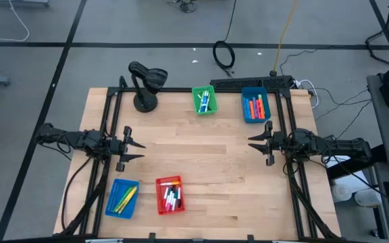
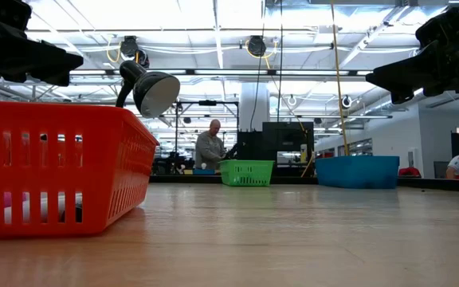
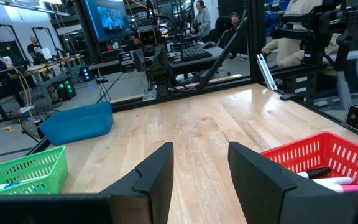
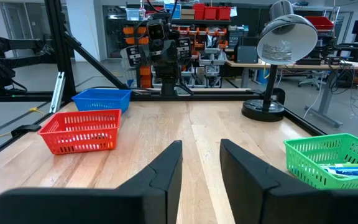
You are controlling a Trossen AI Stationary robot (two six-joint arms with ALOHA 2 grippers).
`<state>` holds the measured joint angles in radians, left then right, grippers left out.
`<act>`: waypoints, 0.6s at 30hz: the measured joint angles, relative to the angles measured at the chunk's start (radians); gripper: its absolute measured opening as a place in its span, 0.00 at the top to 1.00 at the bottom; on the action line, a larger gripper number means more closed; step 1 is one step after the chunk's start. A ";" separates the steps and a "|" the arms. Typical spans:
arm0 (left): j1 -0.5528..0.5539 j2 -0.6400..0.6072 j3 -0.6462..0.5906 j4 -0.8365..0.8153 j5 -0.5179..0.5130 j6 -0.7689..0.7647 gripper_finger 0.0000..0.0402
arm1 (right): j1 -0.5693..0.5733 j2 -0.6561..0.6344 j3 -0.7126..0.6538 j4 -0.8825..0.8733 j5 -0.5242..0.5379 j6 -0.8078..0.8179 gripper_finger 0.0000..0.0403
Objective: Pick & Place Markers
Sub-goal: Return to Home Position
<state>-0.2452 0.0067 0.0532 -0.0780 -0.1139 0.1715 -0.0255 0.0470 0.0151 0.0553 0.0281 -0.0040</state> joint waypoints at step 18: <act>0.000 0.000 0.000 0.000 0.000 0.000 0.60 | 0.000 0.000 0.000 0.000 0.000 0.000 0.76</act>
